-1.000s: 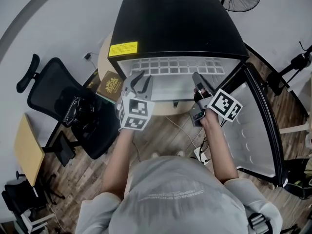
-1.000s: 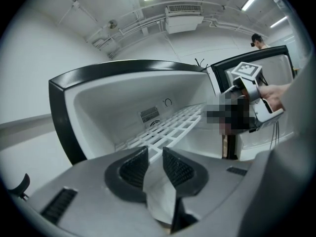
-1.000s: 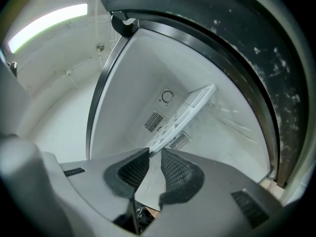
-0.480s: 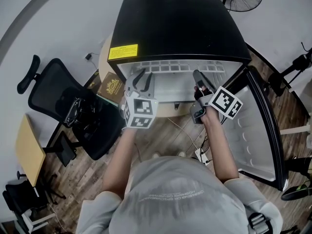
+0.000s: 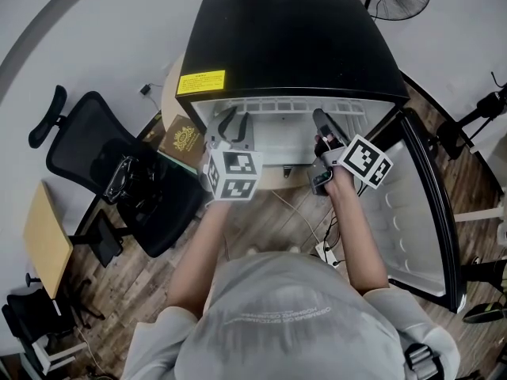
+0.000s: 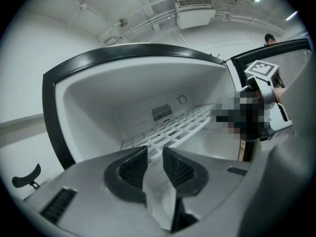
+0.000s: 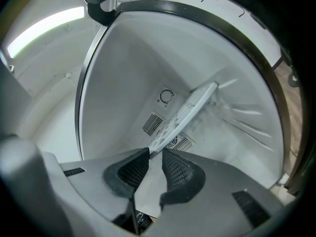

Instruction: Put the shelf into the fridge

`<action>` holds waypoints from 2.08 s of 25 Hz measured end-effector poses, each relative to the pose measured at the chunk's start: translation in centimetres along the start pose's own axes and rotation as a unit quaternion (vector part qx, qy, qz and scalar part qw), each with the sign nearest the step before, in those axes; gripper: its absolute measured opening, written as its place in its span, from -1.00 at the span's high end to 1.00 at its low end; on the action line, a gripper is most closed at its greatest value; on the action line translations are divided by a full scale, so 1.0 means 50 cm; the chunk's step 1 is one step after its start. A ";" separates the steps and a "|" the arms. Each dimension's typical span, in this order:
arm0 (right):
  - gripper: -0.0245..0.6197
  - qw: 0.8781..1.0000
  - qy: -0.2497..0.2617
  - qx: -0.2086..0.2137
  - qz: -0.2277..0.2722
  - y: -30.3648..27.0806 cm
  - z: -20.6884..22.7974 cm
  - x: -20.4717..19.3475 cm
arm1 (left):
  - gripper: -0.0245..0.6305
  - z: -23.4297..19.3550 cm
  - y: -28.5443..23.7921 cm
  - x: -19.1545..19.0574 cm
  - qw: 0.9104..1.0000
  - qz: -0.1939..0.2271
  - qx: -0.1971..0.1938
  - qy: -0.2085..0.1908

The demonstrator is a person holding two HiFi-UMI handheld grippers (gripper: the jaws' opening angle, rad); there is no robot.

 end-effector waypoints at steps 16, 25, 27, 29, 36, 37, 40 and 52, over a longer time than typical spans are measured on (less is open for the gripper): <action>0.65 0.999 0.015 -0.025 -0.021 0.003 -0.003 0.001 | 0.68 -0.002 0.000 0.002 1.000 -0.001 -0.010 0.007; 0.70 0.999 0.019 -0.042 -0.010 0.078 -0.008 0.002 | 0.68 0.009 0.077 -0.012 0.996 0.044 -0.055 0.059; 0.77 0.998 0.046 -0.045 -0.010 0.099 -0.018 -0.004 | 0.70 0.002 0.101 -0.009 0.994 0.063 -0.057 0.074; 0.81 0.995 0.084 -0.046 -0.008 0.123 -0.033 -0.011 | 0.77 -0.001 0.124 -0.012 0.992 0.076 -0.060 0.082; 0.87 0.970 0.239 -0.038 0.003 0.210 -0.112 -0.031 | 0.86 -0.010 0.214 -0.001 0.986 0.108 -0.077 0.103; 0.87 0.964 0.263 -0.037 0.004 0.222 -0.127 -0.034 | 0.87 -0.011 0.227 0.006 0.985 0.115 -0.078 0.100; 0.88 0.945 0.326 -0.031 0.001 0.252 -0.167 -0.049 | 0.87 -0.010 0.272 0.029 0.985 0.138 -0.075 0.072; 0.87 0.894 0.447 0.008 -0.011 0.351 -0.280 -0.117 | 0.86 -0.013 0.425 0.072 0.984 0.169 -0.050 -0.013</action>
Point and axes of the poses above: the fingertips, and each gripper's own axes: y backward along the fingers, z to its right, x out of its top, the point moved 2 cm from there along y, backward along the fingers, and after that the axes turned 13 degrees about -y, right-handed, at the moved point
